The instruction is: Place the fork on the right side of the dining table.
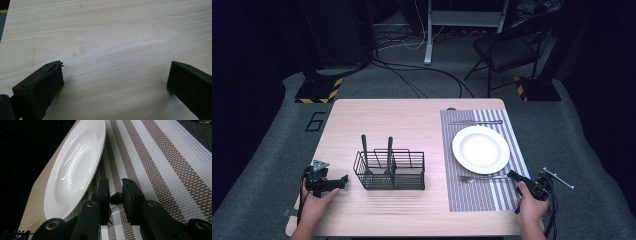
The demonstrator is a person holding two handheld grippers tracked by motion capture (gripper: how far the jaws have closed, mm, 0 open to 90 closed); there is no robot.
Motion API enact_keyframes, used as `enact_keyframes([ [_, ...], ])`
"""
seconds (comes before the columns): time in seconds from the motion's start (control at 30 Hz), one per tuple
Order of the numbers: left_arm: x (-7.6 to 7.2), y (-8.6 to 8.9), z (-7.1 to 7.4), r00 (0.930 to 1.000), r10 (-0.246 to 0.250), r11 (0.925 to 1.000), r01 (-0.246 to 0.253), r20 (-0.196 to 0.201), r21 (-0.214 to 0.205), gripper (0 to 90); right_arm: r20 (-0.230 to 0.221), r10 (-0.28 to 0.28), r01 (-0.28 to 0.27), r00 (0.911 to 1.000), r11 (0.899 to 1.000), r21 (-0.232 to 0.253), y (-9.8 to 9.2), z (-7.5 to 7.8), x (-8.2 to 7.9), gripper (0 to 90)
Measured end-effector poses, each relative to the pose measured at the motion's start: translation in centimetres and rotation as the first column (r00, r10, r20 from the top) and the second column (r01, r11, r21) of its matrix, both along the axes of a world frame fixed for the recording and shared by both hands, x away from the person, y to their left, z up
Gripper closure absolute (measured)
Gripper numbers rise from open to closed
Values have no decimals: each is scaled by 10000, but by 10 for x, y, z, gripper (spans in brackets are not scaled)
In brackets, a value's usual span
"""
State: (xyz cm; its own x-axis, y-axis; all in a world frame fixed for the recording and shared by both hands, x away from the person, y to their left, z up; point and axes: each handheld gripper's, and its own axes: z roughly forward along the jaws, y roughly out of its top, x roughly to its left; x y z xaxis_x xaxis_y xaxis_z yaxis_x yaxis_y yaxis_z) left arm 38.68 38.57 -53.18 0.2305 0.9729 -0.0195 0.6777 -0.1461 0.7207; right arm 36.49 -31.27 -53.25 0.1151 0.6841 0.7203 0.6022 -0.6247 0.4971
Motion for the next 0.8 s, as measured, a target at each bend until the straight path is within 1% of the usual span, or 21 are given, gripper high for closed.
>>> enact_keyframes([
  [0.03,0,0,0,10000,-2,10000,2,-3,2,2,-55,-32,32,10000,10000,-4,0,0,0,758],
  [0.27,0,0,0,10000,2,10000,-2,0,-1,2,-34,-88,88,10000,9999,-110,-3,-1,0,747],
  [0.3,0,0,0,10000,0,10000,0,-1,-2,2,-88,-89,88,9999,9999,-113,-3,-1,-1,747],
  [0.37,0,0,0,10000,0,10000,0,0,-2,2,-63,-114,112,9999,9997,-226,-4,-1,-1,748],
  [0.43,0,0,0,10000,-1,10000,1,-4,-1,3,2,-143,143,9999,9988,-465,-4,1,-1,746],
  [0.47,0,0,0,10000,2,10000,-2,-1,-2,3,23,-145,147,9999,9973,-726,-3,2,-1,738],
  [0.53,0,0,0,10000,-1,10000,1,-3,-1,3,-7,-134,133,9999,9966,-813,-3,2,0,735],
  [0.63,0,0,0,10000,0,10000,0,-2,-3,2,25,-131,133,9999,9926,-1208,-2,4,1,721],
  [0.73,0,0,0,10000,-3,10000,3,-3,-1,3,110,-84,101,9999,9859,-1672,0,8,1,683],
  [0.8,0,0,0,10000,-3,10000,3,-3,1,3,207,10,28,9998,9832,-1825,1,10,1,670],
])
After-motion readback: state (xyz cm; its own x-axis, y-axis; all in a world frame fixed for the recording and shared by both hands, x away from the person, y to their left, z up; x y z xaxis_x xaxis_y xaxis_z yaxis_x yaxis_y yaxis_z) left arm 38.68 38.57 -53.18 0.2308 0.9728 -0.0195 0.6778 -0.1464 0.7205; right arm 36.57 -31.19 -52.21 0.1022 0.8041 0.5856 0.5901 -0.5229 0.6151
